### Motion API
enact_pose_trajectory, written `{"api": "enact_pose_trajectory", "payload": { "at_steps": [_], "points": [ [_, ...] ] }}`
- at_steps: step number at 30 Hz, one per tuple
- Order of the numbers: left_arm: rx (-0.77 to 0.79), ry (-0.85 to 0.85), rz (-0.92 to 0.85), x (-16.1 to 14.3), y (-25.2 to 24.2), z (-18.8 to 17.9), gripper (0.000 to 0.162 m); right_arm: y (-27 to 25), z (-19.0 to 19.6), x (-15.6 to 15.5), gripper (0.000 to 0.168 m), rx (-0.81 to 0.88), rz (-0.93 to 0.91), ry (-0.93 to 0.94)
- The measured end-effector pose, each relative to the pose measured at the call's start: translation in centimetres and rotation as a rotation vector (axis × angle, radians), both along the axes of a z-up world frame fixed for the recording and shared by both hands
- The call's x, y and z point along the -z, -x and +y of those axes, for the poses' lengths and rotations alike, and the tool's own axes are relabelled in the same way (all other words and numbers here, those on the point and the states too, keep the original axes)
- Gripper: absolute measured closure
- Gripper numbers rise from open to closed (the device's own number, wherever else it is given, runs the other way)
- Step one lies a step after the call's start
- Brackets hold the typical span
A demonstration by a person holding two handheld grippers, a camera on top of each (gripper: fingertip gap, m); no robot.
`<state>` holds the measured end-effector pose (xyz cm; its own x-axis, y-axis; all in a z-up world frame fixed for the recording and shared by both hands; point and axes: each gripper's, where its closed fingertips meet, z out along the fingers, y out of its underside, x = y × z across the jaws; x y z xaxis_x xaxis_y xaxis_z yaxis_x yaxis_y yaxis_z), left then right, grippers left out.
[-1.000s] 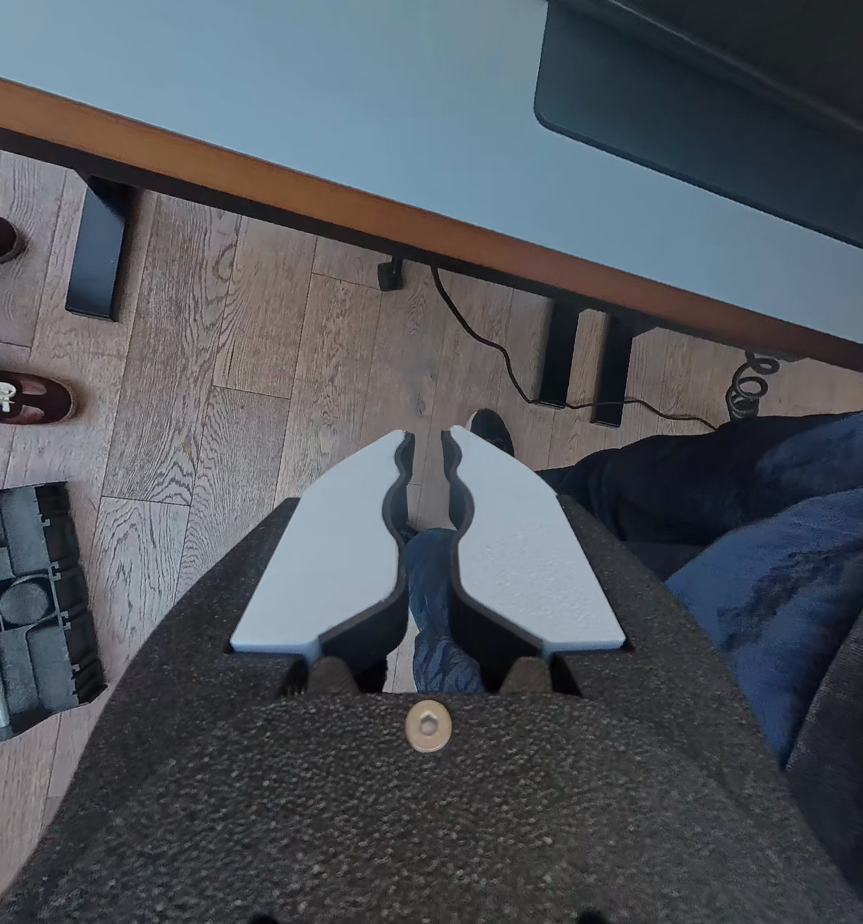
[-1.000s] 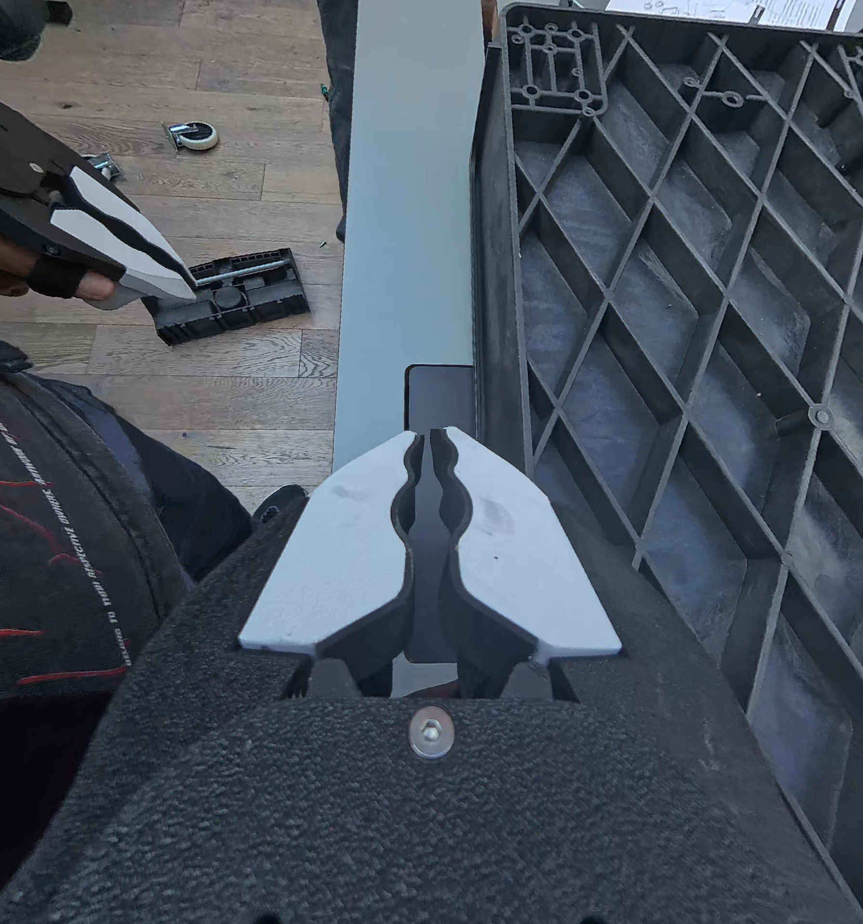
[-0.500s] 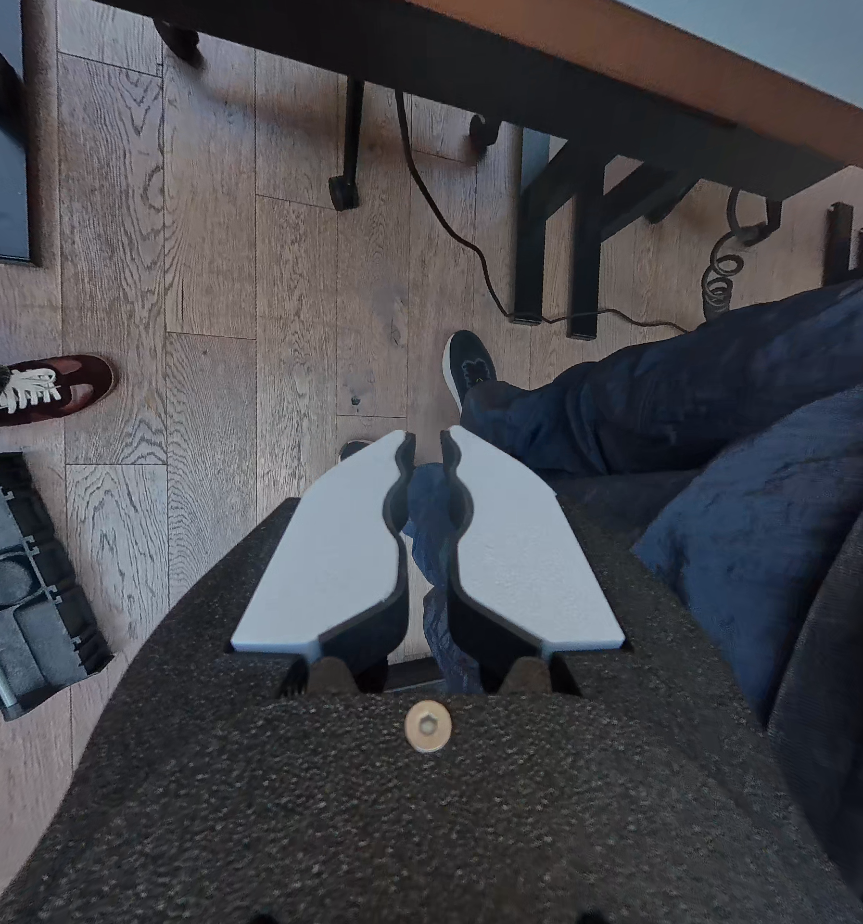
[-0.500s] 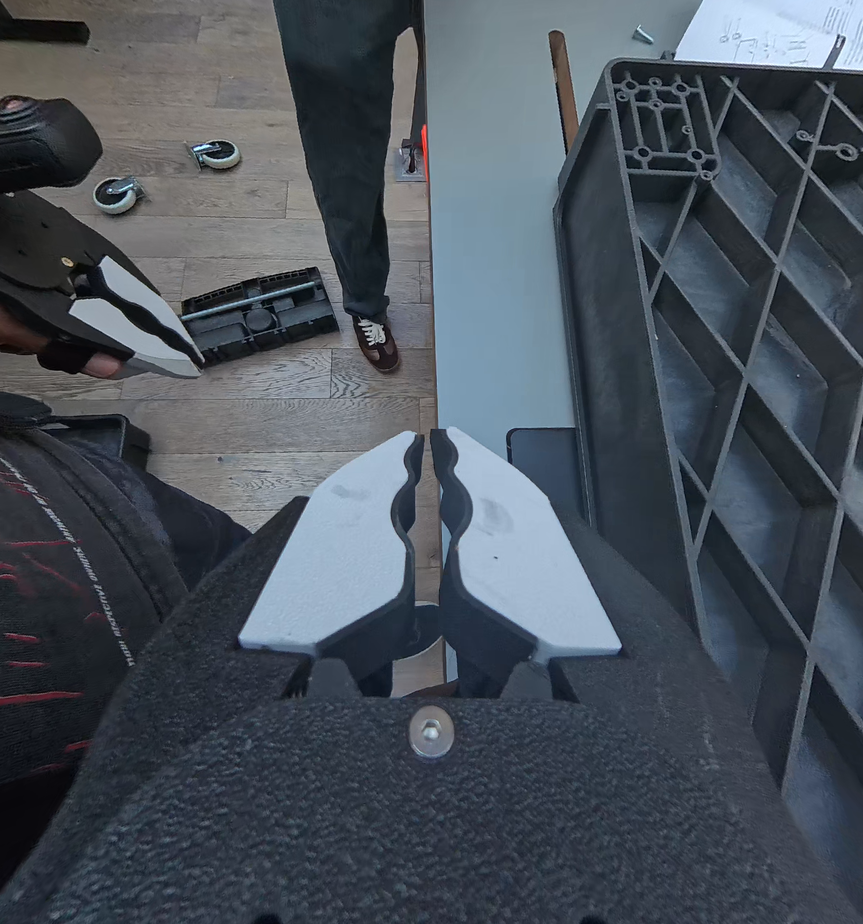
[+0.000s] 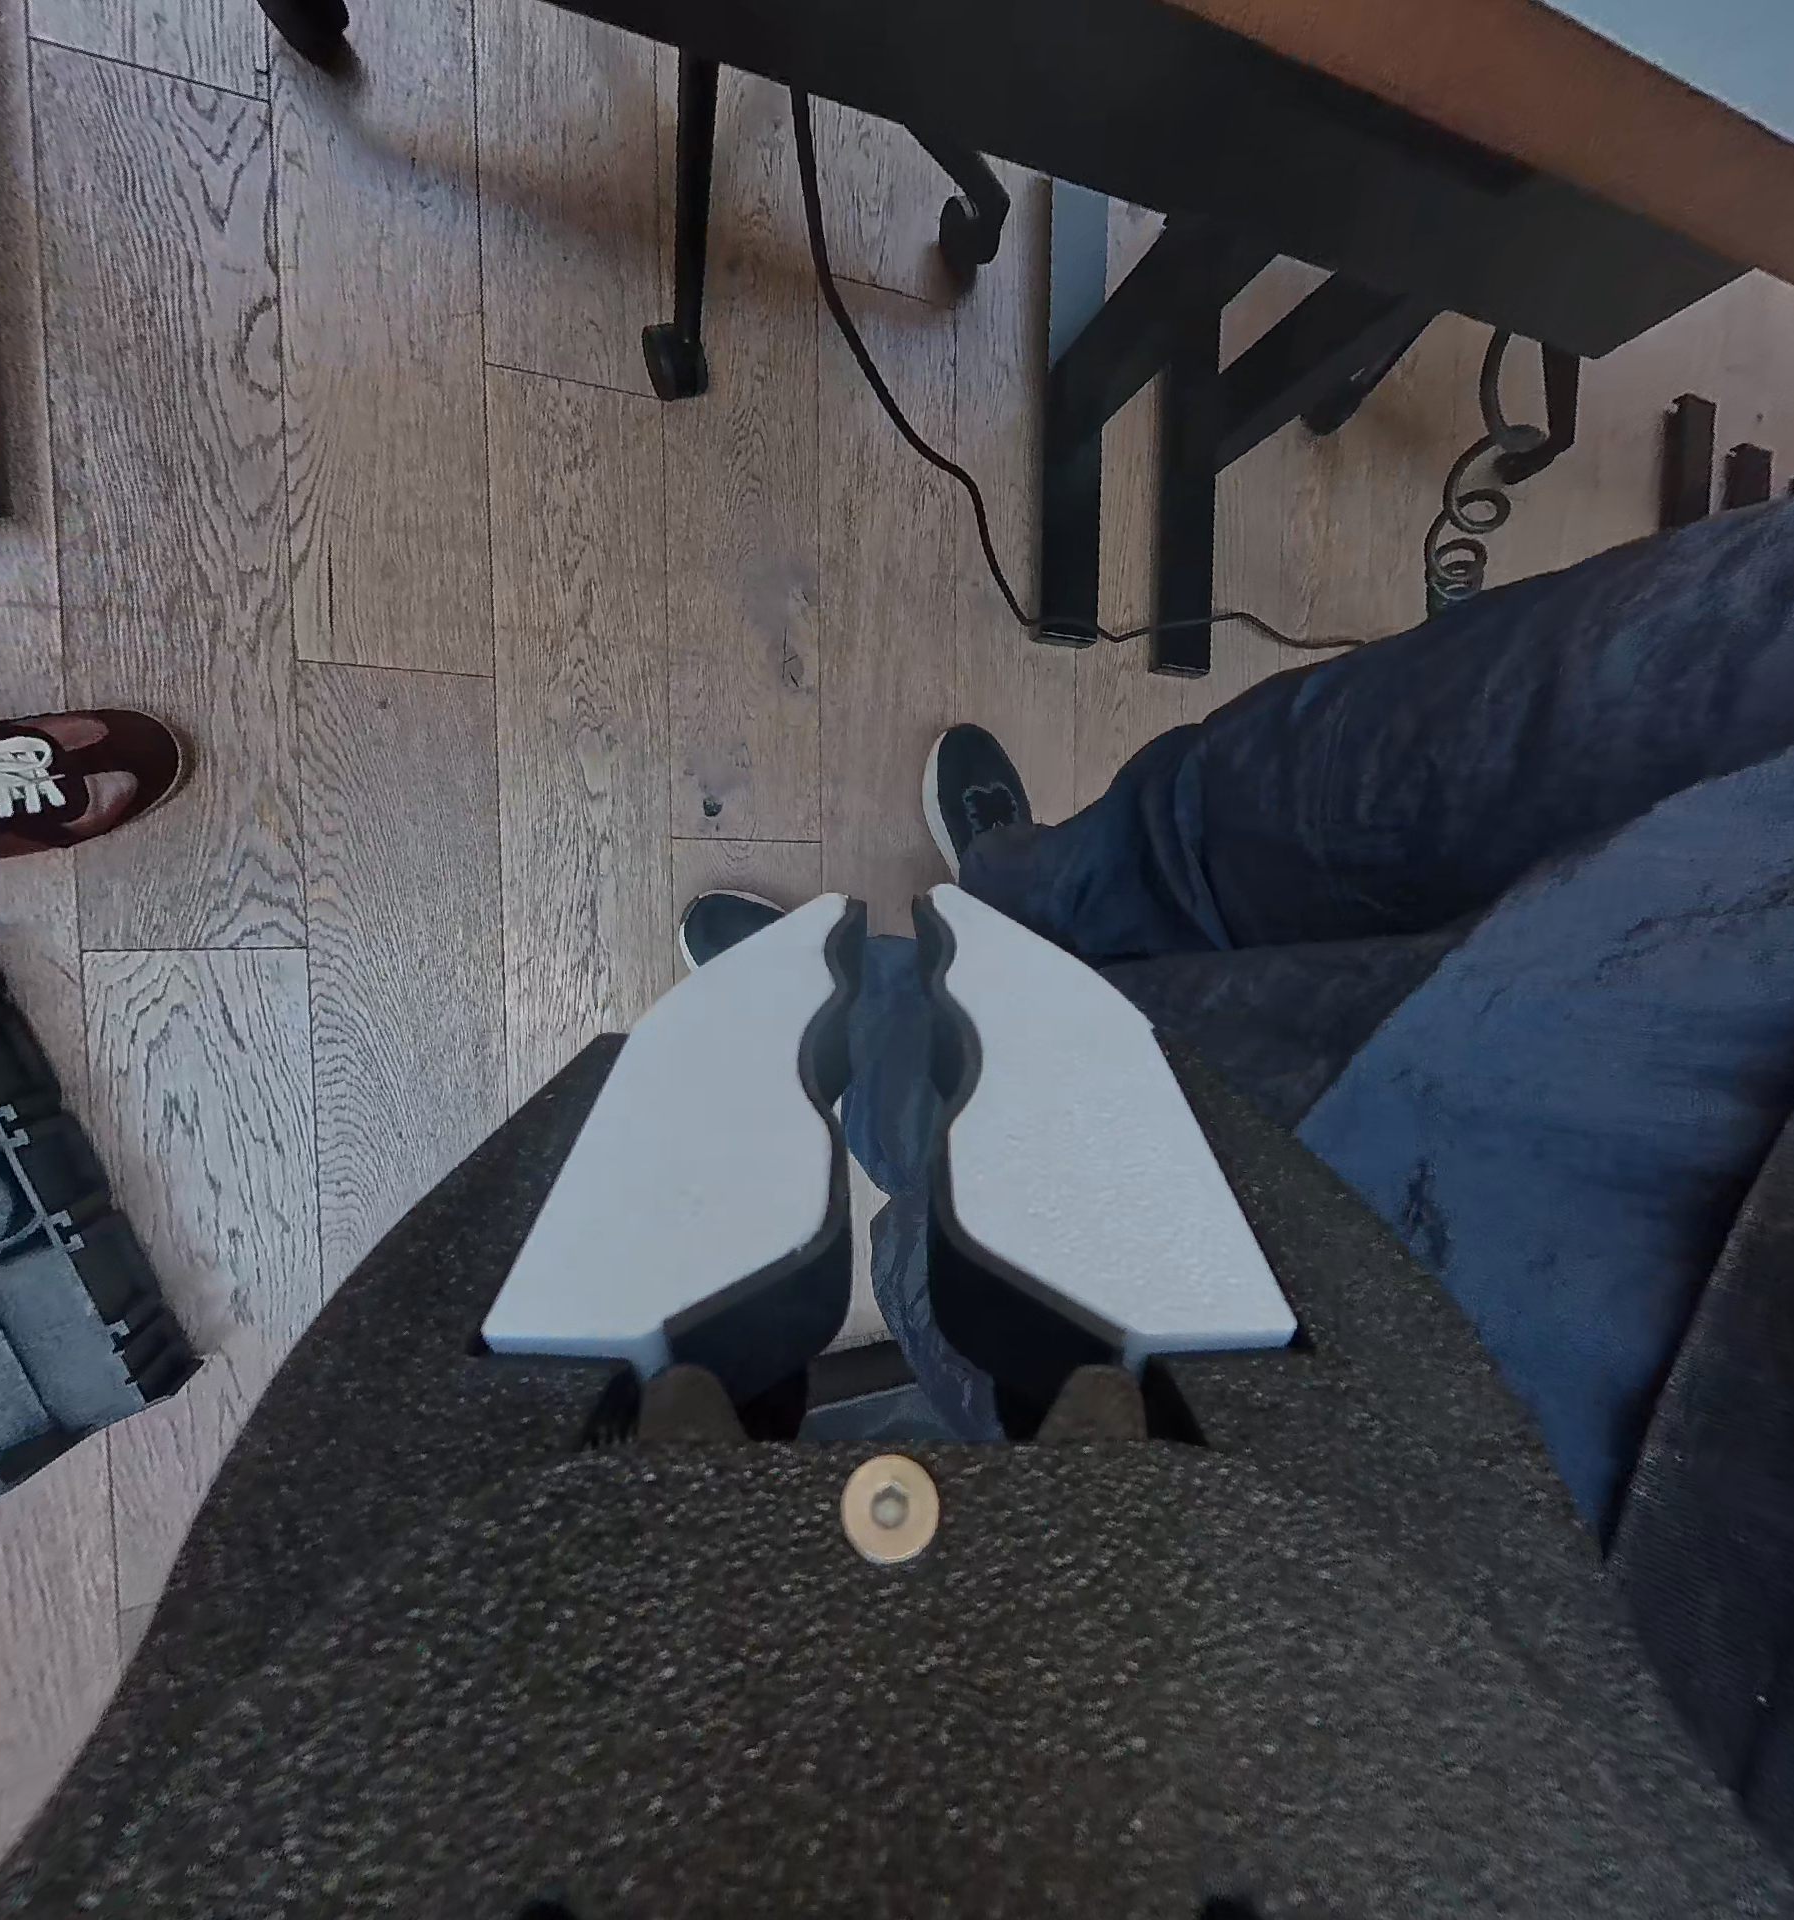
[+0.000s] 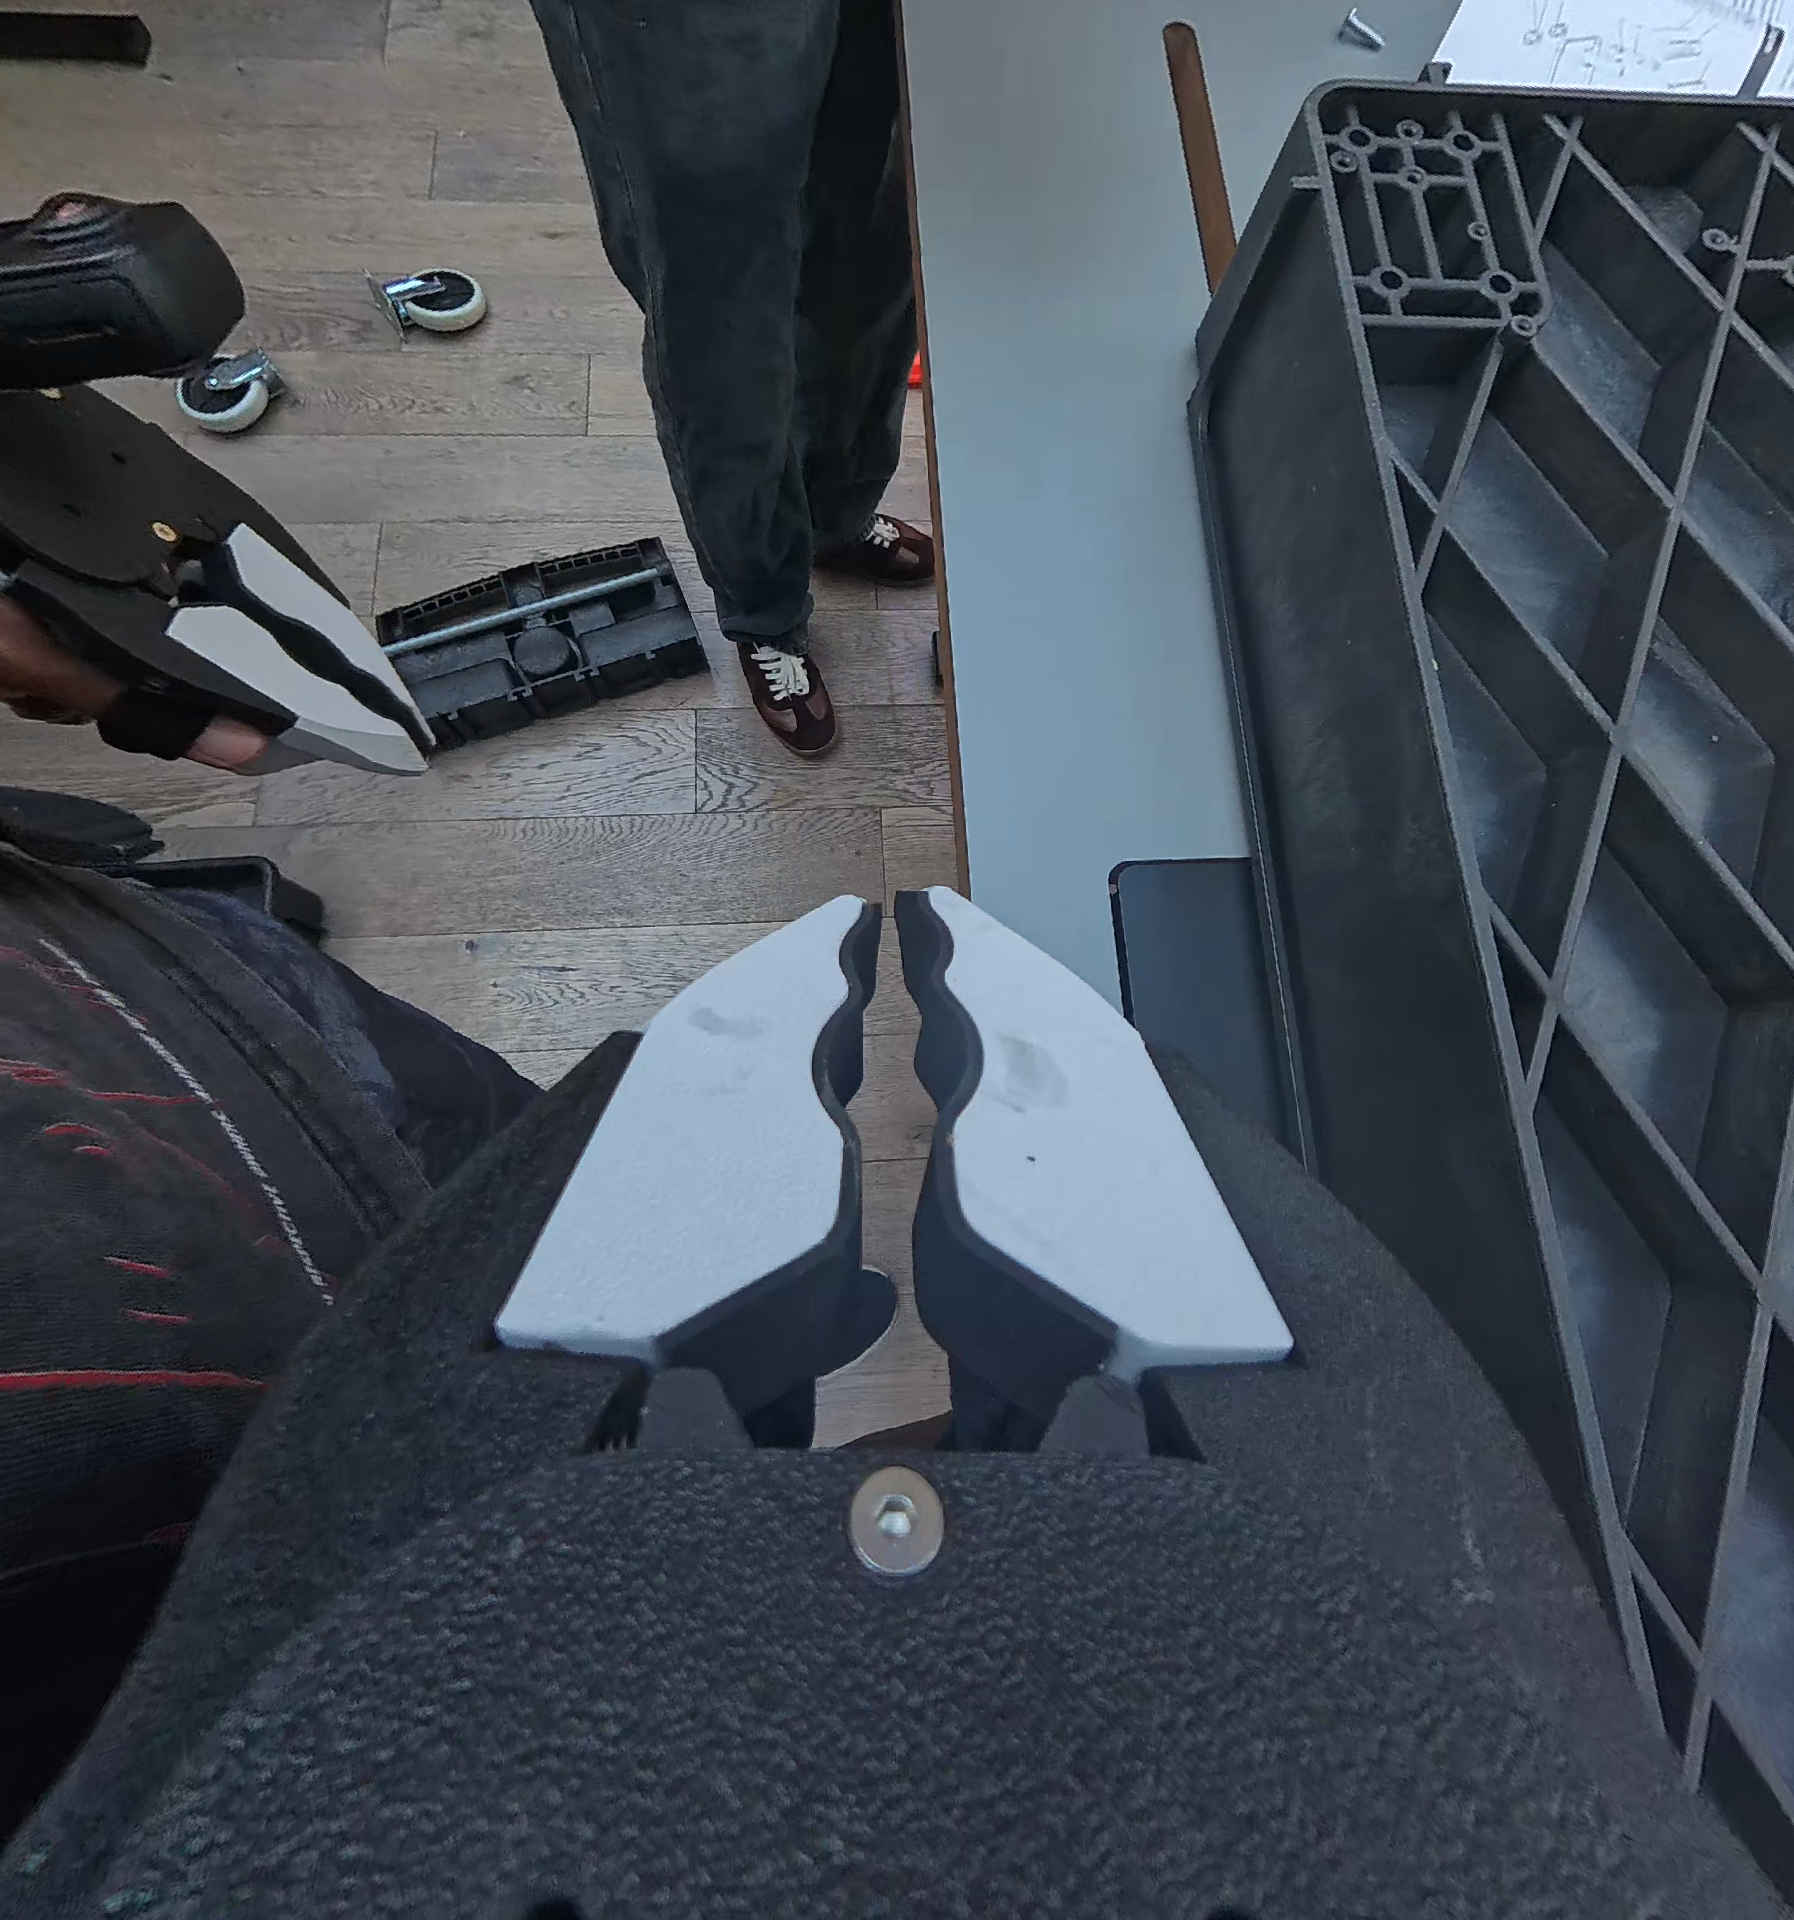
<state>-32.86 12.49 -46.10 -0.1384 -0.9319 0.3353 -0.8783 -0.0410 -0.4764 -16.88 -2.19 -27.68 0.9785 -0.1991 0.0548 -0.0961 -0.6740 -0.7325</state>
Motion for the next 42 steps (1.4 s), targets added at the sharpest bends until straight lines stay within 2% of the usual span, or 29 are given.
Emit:
{"api": "enact_pose_trajectory", "payload": {
  "at_steps": [4,22,42],
  "points": [
    [-0.030,0.005,-0.011,-0.3,-0.8,-0.6,0.152,-0.4,0.0,0.0,0.164,-0.030,0.000,0.005],
    [0.018,-0.016,-0.008,-0.9,-4.3,-2.6,0.153,-3.1,-2.1,-0.4,0.163,-0.009,0.013,-0.011],
    [-0.002,-0.015,0.013,-0.7,-5.0,-3.4,0.153,-4.8,-2.7,-0.1,0.163,-0.016,0.028,-0.015]
  ]
}}
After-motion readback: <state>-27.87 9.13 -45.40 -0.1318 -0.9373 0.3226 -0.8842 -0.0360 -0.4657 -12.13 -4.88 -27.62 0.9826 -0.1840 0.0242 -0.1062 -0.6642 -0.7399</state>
